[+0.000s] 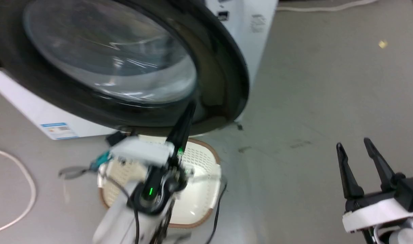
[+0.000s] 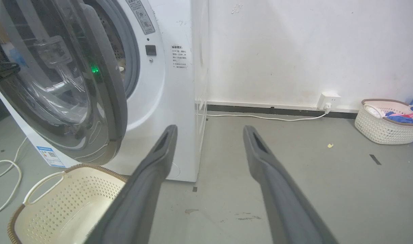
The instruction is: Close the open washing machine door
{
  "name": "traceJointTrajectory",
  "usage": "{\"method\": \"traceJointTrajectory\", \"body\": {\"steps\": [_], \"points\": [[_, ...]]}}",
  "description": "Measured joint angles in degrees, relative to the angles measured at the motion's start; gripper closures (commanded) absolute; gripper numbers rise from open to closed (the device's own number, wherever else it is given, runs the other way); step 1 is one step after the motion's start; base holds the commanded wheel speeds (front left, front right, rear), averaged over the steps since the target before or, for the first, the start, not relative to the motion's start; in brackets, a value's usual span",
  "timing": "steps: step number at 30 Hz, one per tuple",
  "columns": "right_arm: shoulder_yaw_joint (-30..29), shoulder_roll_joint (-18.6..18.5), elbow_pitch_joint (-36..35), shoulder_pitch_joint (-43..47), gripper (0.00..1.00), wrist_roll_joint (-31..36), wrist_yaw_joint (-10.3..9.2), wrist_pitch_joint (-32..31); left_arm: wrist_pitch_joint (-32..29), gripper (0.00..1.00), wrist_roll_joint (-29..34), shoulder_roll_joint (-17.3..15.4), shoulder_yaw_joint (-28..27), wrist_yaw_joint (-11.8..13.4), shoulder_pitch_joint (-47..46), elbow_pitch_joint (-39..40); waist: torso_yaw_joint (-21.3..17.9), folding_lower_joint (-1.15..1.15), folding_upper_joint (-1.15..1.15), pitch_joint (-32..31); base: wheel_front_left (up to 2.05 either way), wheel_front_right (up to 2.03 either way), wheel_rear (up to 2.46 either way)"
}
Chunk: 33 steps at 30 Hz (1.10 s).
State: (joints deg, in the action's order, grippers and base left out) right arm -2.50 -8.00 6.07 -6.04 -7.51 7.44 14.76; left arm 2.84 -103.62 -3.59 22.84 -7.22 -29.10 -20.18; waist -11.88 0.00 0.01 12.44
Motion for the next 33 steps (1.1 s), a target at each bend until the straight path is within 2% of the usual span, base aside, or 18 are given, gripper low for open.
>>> {"method": "traceJointTrajectory", "body": {"steps": [1, 2, 9, 12, 15, 18, 21, 26, 27, 31, 33], "points": [[0.0, -0.09, -0.01, 0.46, 0.0, 0.03, 0.0, 0.0, 0.08, 0.52, 1.23, -0.58, 0.0, -0.01, 1.85, 1.08, 0.7, 0.0, 0.0, -0.56, 0.0, 0.0, 0.0], [-0.02, -0.18, -0.03, 0.97, 0.0, 0.09, 0.0, 0.0, 0.26, 0.0, 2.54, -1.3, 0.11, 0.0, 3.75, 2.15, 1.42, 0.0, 0.0, -1.16, 0.0, 0.0, 0.0], [0.85, -0.67, -0.15, 4.58, 0.0, 0.7, 0.0, 0.0, 6.34, 0.0, 14.79, -7.56, 1.57, 0.0, 14.67, 9.78, 7.42, -0.01, 0.0, -5.94, 0.0, 0.0, 0.0], [1.05, -0.76, -0.34, 5.26, 0.0, 0.92, 0.0, 0.0, 9.43, 0.0, 21.78, -10.77, 2.63, -0.01, 17.34, 10.54, 10.22, -0.01, 0.0, -7.78, 0.0, 0.0, 0.0], [1.32, -0.66, -0.56, 5.61, 0.0, 1.02, 0.0, 0.0, 11.22, 0.0, 26.95, -12.3, 1.78, -0.01, 19.8, 9.51, 12.8, -0.01, 0.0, -9.32, 0.0, 0.0, 0.0], [1.41, -0.29, -0.83, 5.78, 0.0, 1.1, 0.0, 0.0, 11.84, 0.0, 37.78, -13.51, -0.76, 0.6, 21.06, 8.11, 14.92, -0.01, 0.0, -10.51, 0.0, 0.0, 0.0], [1.62, 0.05, -0.91, 6.36, 0.0, 1.29, 0.0, 0.0, 11.87, 0.0, 52.65, -12.04, -7.65, 3.39, 22.52, 9.9, 16.54, -0.01, 0.0, -11.19, 0.0, 0.0, 0.0], [2.09, 0.57, -0.79, 6.93, 0.0, 1.49, 0.0, 0.0, 11.85, 0.0, 73.42, -6.7, -15.05, 6.54, 26.69, 15.99, 17.36, 0.0, 0.0, -11.02, 0.0, 0.0, 0.0], [2.26, 0.7, -0.71, 6.94, 0.0, 1.51, 0.0, 0.0, 11.87, 0.0, 83.75, -5.22, -16.6, 7.54, 28.34, 18.96, 17.18, 0.0, 0.0, -10.71, 0.0, 0.0, 0.0], [2.75, 1.05, -0.21, 6.94, 0.0, 1.51, 0.0, 0.0, 11.85, 0.0, 94.9, -3.94, -17.14, 8.32, 31.29, 19.97, 16.76, 0.0, 0.0, -10.21, 0.0, 0.0, 0.0], [3.15, 1.15, -0.23, 6.94, 0.0, 1.51, 0.0, 0.0, 11.85, 0.0, 97.1, -3.9, -16.93, 8.64, 31.71, 19.06, 16.8, 0.0, 0.0, -10.05, 0.0, 0.0, 0.0]]}}
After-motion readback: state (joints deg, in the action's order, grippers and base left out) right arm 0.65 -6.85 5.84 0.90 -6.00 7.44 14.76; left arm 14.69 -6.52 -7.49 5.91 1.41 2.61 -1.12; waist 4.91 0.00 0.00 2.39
